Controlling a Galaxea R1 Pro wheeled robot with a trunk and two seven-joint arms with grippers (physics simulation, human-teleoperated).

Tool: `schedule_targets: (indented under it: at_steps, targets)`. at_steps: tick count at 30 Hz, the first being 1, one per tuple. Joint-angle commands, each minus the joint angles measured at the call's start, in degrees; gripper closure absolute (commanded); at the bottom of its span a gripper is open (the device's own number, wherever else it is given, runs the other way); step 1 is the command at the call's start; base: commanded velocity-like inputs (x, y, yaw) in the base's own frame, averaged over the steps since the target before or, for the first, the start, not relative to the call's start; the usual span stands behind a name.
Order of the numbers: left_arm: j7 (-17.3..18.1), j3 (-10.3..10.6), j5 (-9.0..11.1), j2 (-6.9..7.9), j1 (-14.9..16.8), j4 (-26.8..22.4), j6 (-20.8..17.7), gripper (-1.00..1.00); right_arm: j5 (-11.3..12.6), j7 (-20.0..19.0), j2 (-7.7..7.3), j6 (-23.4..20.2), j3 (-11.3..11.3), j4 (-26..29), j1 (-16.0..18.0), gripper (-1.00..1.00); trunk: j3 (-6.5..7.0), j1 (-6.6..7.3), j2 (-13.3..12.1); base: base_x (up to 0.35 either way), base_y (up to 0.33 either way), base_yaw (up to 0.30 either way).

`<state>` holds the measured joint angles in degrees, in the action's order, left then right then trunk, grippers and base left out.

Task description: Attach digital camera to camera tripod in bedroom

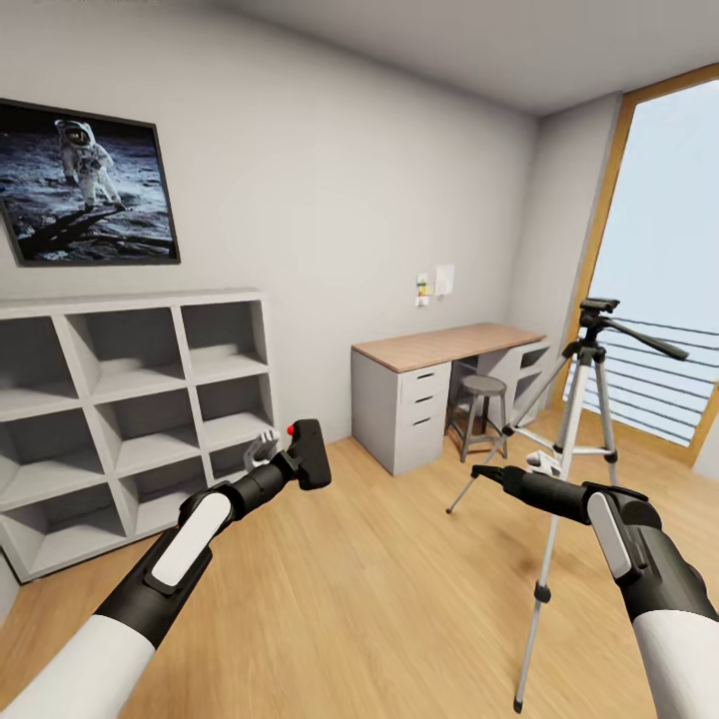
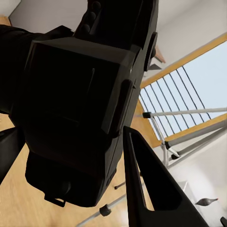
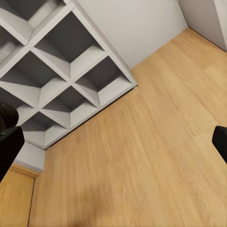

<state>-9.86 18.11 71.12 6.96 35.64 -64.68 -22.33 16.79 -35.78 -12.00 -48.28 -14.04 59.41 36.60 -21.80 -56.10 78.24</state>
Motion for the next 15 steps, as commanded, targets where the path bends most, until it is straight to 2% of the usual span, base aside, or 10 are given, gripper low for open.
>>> schedule_targets:
  at_steps: [1,8,11,15]
  targets:
    - [-0.5,0.1,0.6,0.06,0.0,-0.1,0.0,1.00,0.0,-0.2,0.04,-0.3,-0.1,0.0,0.0,-1.00,0.11,0.23,-0.4,0.000,0.000,0.000]
    - [-1.2,0.1,0.6,0.07,0.0,0.3,0.0,1.00,-0.4,0.0,0.18,-0.2,0.1,-0.1,0.0,-1.00,1.37,1.76,-3.2,0.000,0.000,0.000]
    - [-2.5,0.0,0.6,0.05,0.0,0.9,0.0,1.00,-0.5,0.1,0.26,-0.2,0.1,-0.4,0.0,-1.00,1.91,2.42,-4.4,0.000,0.000,0.000]
    - [-6.6,0.0,0.6,0.06,0.0,2.2,0.0,1.00,-0.6,0.2,0.55,-0.1,0.1,-0.6,0.0,-1.00,2.63,3.30,-6.0,0.000,0.000,0.000]
